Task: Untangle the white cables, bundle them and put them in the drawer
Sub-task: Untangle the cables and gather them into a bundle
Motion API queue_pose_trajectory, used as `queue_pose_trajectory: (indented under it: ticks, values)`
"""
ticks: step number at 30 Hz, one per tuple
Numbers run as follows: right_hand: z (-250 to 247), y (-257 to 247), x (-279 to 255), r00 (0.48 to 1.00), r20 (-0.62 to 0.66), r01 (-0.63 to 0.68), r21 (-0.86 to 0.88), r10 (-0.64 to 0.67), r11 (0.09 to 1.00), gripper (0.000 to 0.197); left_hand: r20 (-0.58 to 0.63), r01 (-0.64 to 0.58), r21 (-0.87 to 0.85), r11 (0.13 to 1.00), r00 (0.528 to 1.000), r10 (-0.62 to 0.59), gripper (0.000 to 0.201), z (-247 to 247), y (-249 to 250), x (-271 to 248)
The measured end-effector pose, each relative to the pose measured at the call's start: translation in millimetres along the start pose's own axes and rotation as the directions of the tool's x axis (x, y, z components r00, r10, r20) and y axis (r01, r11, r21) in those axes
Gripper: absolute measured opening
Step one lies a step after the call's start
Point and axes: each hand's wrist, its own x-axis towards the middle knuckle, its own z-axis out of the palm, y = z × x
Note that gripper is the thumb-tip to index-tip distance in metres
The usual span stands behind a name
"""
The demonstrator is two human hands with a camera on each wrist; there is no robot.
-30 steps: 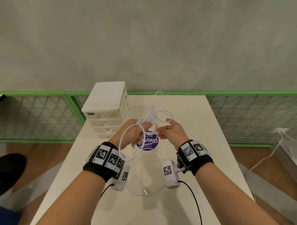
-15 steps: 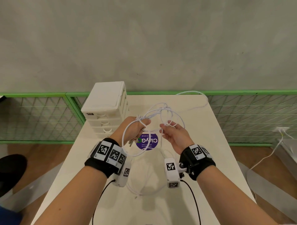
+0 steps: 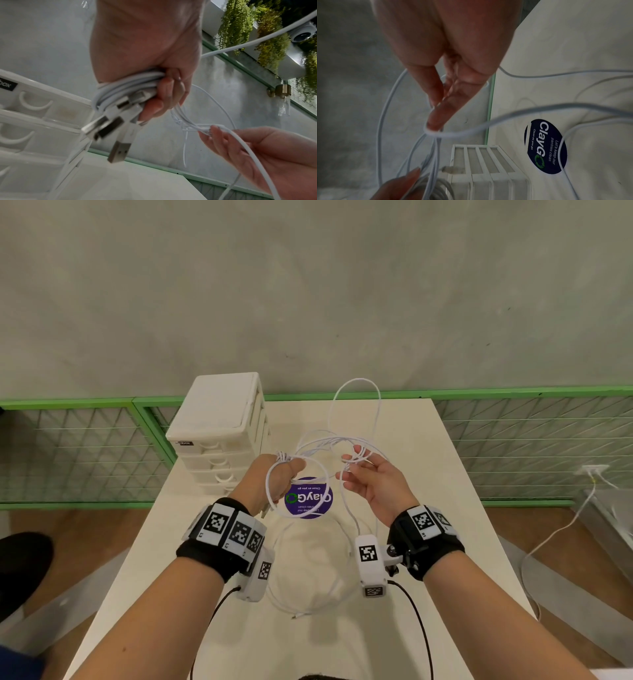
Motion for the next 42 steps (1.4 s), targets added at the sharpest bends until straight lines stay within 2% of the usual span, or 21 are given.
queue_pose_trajectory:
  ticks: [3,9,14,16,20,23,25,27,31,34,37,42]
  values:
    - [-1.3,-5.2,-0.9,0.997,0.068,-0.042,0.031,0.039,0.999,0.028,-0.052,0.015,-0.003,1.0,0.999,-0.015,0.036,-6.8,-4.0,6.4]
    - [0.4,-8.3,-0.2,1.0,-0.022,-0.023,-0.104,0.021,0.994,0.015,-0.087,0.005,-0.009,1.0,0.996,-0.006,0.037,-11.5,-8.3,10.7]
    - [-1.1,-7.8,3.8,0.986,-0.129,0.068,-0.293,-0.11,0.954,0.013,-0.117,-0.058,-0.018,0.998,0.992,0.055,0.035,-19.7,-11.2,14.4]
    - [-0.1,-7.2,5.1,0.979,-0.133,0.105,-0.323,-0.155,0.94,0.013,-0.127,-0.082,-0.008,0.997,0.989,0.08,0.036,-24.0,-11.9,17.3]
    - [5.1,-7.4,7.8,0.978,-0.161,0.099,-0.199,-0.132,0.975,0.017,-0.115,-0.12,-0.025,0.993,0.987,0.116,0.035,-25.1,-11.1,19.2]
    - [5.2,-7.9,9.0,0.978,-0.18,0.097,-0.053,-0.105,0.994,0.016,-0.096,-0.114,-0.079,0.99,0.99,0.106,0.038,-24.7,-12.2,21.4]
    - [4.0,-6.9,9.9,0.978,-0.18,0.104,-0.028,-0.108,0.994,0.015,-0.104,-0.103,-0.126,0.987,0.991,0.09,0.038,-25.7,-14.1,24.0]
    - [4.1,-5.8,9.8,0.972,-0.182,0.131,-0.093,-0.146,0.987,0.013,-0.117,-0.104,-0.162,0.981,0.989,0.085,0.037,-26.6,-16.4,26.1]
    - [3.2,-3.7,9.4,0.958,-0.171,0.185,-0.238,-0.229,0.953,0.022,-0.104,-0.127,-0.183,0.975,0.989,0.109,0.035,-24.0,-17.5,25.8]
    - [2.7,-1.4,11.3,0.976,-0.113,0.127,-0.402,-0.187,0.907,0.021,-0.103,-0.157,-0.168,0.973,0.985,0.141,0.034,-21.3,-16.3,24.7]
    - [2.9,0.8,14.0,0.987,-0.086,0.078,-0.492,-0.137,0.867,0.009,-0.106,-0.156,-0.176,0.972,0.985,0.139,0.035,-20.1,-15.6,24.9]
    - [1.4,6.1,16.3,0.99,-0.095,0.034,-0.535,-0.1,0.844,0.023,-0.083,-0.182,-0.191,0.964,0.982,0.169,0.031,-18.6,-14.2,21.9]
